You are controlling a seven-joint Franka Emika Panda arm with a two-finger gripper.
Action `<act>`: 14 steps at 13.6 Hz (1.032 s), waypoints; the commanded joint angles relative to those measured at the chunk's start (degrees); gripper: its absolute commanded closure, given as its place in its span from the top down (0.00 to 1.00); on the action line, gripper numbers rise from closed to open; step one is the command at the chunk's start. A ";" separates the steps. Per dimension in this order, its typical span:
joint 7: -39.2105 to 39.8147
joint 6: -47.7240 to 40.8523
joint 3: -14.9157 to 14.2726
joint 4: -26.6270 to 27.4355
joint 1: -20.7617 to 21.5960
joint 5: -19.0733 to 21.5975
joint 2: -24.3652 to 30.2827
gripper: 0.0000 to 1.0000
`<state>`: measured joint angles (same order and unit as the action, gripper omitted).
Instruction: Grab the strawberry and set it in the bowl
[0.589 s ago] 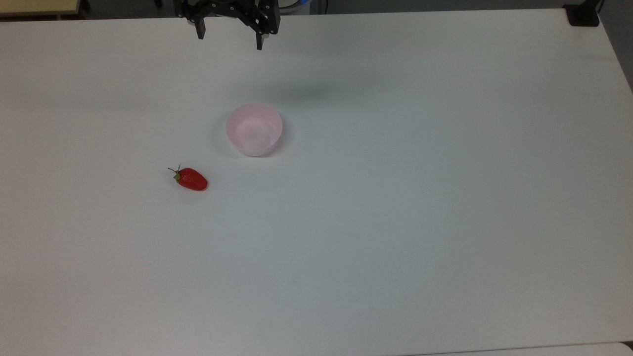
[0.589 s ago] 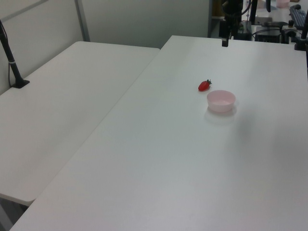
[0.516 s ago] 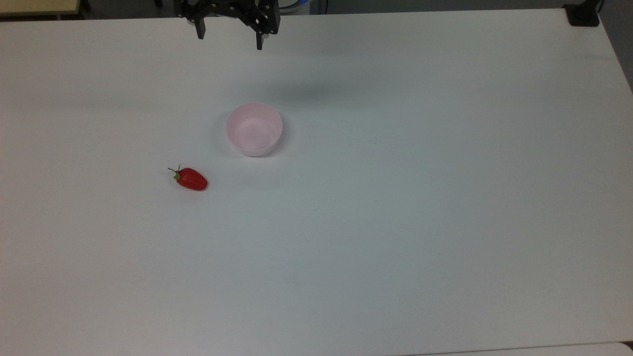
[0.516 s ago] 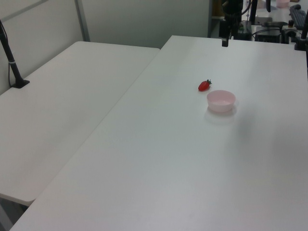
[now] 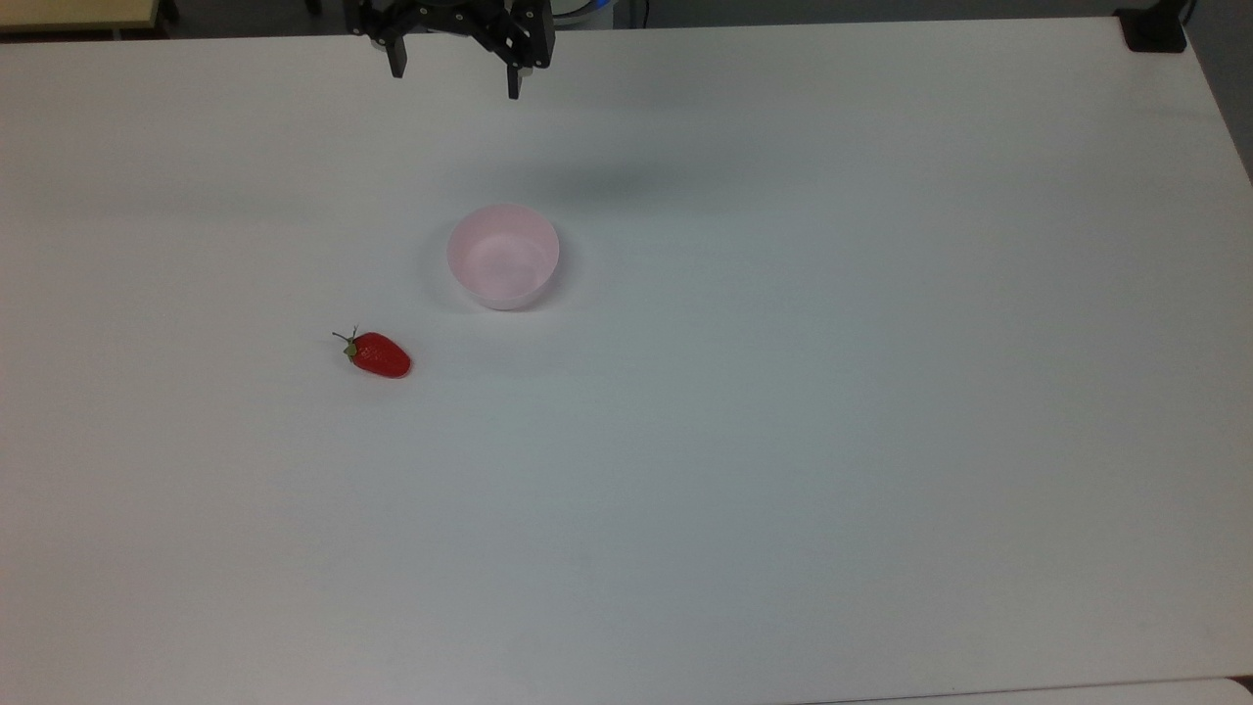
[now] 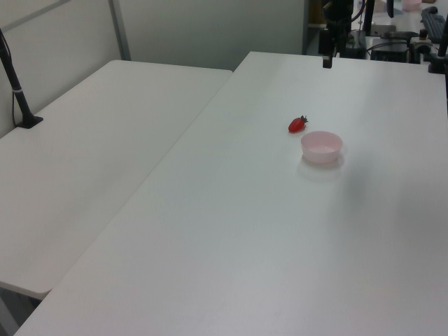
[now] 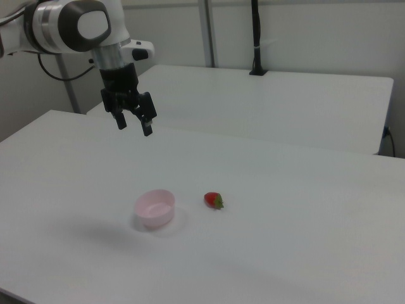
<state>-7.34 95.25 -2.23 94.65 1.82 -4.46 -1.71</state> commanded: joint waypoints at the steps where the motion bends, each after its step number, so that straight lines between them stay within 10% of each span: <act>1: 0.22 -0.77 -0.32 0.09 0.29 1.21 0.30 1.00; 14: 5.23 4.05 -0.49 -0.08 -4.01 1.30 -2.16 1.00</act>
<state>-3.91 96.47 -2.37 94.64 -0.92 -4.46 -2.26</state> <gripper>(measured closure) 0.000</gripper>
